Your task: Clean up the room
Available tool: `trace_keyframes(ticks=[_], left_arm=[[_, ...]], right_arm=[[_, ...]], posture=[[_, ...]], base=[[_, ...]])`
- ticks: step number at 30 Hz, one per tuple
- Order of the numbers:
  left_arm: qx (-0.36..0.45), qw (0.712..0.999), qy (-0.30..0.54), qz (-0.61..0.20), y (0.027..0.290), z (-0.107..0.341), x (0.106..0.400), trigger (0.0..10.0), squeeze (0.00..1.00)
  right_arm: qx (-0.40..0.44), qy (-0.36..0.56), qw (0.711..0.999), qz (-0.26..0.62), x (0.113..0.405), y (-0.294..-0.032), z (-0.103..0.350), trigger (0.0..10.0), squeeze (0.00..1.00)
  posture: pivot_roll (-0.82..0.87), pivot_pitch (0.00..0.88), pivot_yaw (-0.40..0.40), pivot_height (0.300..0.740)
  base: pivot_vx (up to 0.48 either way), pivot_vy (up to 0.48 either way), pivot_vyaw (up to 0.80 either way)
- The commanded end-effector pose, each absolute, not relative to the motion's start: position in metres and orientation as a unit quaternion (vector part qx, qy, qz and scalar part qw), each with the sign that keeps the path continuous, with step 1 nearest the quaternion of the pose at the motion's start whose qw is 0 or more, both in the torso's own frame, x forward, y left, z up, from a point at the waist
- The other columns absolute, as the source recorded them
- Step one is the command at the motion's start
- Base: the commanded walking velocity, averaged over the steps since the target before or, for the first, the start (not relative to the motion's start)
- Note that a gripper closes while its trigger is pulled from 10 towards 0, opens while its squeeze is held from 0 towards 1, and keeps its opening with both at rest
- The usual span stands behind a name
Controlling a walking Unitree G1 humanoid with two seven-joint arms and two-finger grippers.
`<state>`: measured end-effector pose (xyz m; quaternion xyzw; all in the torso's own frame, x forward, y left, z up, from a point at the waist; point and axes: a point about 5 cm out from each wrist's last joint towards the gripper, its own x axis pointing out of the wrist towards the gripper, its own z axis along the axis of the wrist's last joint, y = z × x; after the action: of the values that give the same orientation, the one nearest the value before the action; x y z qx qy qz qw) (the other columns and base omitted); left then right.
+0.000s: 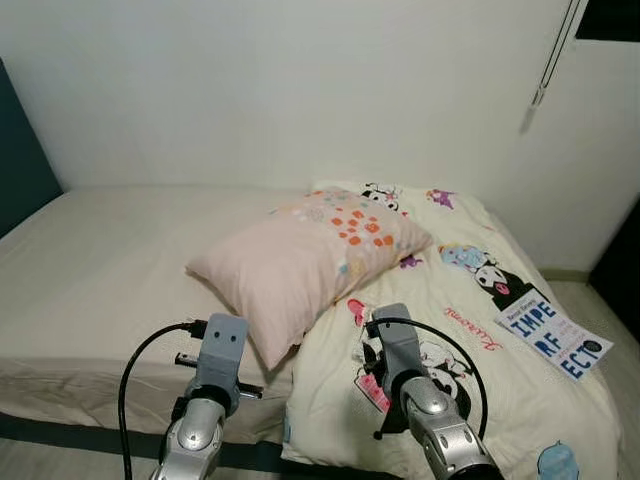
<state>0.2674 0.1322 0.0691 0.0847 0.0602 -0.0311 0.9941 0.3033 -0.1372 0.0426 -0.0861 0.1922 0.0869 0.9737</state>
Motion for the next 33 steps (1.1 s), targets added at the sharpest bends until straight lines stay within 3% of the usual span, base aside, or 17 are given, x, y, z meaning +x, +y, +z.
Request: trace_keyframes(ticks=[1,9,24,33], left_arm=[[0.089,0.993,0.069,-0.026,0.136,0.067,0.268,10.0,0.0],[0.09,0.993,0.069,-0.026,0.136,0.067,0.267,10.0,0.0],[0.092,0.993,0.066,-0.025,0.139,0.068,0.266,10.0,0.0],[0.093,0.994,0.031,-0.047,0.148,0.083,0.266,10.0,0.0]], right_arm=[[-0.075,0.192,0.975,0.083,0.302,-0.138,0.042,10.0,0.0],[-0.078,0.19,0.976,0.078,0.303,-0.141,0.043,10.0,0.0],[-0.082,0.179,0.978,0.072,0.309,-0.145,0.048,10.0,0.0],[-0.095,0.163,0.979,0.082,0.335,-0.148,0.065,10.0,0.0]], posture=[[-0.01,0.0,-0.025,0.62],[-0.01,0.0,-0.024,0.59],[-0.01,0.0,-0.028,0.59],[0.01,0.05,-0.034,0.556]], base=[[0.0,0.0,0.0],[0.0,0.0,0.0],[0.0,0.0,0.0],[0.0,0.0,0.0]])
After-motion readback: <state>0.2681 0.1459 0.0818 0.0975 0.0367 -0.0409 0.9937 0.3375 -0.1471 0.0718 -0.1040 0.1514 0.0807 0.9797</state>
